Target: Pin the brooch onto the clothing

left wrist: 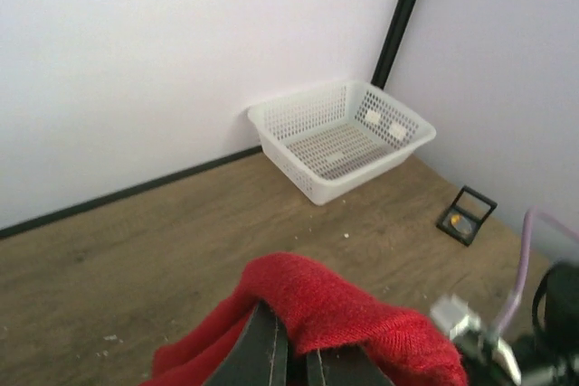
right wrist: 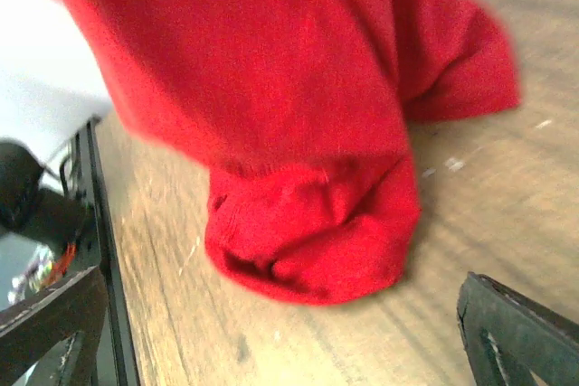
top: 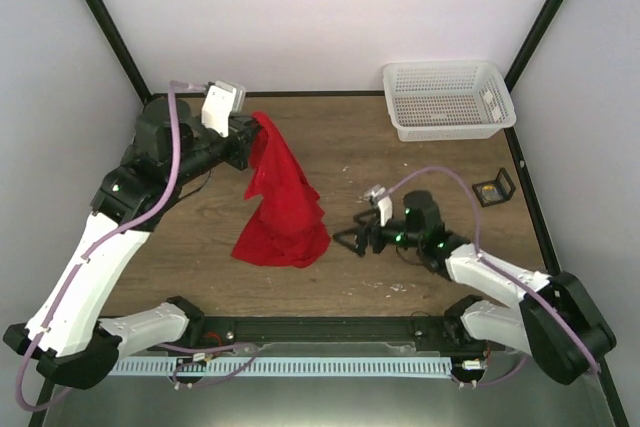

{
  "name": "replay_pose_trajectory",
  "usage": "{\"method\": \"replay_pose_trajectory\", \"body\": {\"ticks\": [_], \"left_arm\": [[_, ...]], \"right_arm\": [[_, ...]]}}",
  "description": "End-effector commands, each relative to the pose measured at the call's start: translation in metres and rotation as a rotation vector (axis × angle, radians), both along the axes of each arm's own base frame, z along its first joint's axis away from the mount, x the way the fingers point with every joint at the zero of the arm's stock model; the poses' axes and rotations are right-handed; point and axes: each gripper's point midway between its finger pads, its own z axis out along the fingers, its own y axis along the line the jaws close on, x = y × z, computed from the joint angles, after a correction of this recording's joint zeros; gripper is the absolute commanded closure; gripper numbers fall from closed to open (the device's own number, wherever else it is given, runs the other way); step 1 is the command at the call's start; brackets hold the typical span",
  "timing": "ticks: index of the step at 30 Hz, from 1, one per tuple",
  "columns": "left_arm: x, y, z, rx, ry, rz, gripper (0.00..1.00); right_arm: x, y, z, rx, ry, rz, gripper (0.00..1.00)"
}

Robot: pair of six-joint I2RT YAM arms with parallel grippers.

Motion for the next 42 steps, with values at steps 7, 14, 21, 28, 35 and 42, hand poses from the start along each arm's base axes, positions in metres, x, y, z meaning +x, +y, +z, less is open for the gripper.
{"method": "replay_pose_trajectory", "body": {"ticks": [7, 14, 21, 28, 35, 42], "left_arm": [[-0.018, 0.034, 0.093, -0.045, -0.201, 0.099, 1.00], [-0.030, 0.052, 0.136, -0.081, -0.300, 0.154, 1.00], [-0.038, 0.062, 0.156, -0.088, -0.346, 0.174, 1.00], [-0.040, 0.067, 0.166, -0.101, -0.366, 0.195, 1.00], [-0.046, 0.069, 0.170, -0.117, -0.375, 0.192, 1.00], [-0.056, 0.078, 0.171, -0.131, -0.382, 0.207, 1.00]], "right_arm": [[0.028, 0.062, 0.004, -0.219, -0.421, -0.239, 0.00], [0.008, 0.102, 0.040, -0.320, -0.704, -0.360, 0.00], [-0.018, 0.123, 0.049, -0.259, -0.703, -0.309, 0.00], [-0.067, 0.141, 0.075, -0.109, -0.598, -0.228, 0.00], [-0.041, 0.136, 0.113, -0.097, -0.680, -0.419, 0.00], [-0.012, 0.127, 0.148, -0.095, -0.774, -0.513, 0.36]]}}
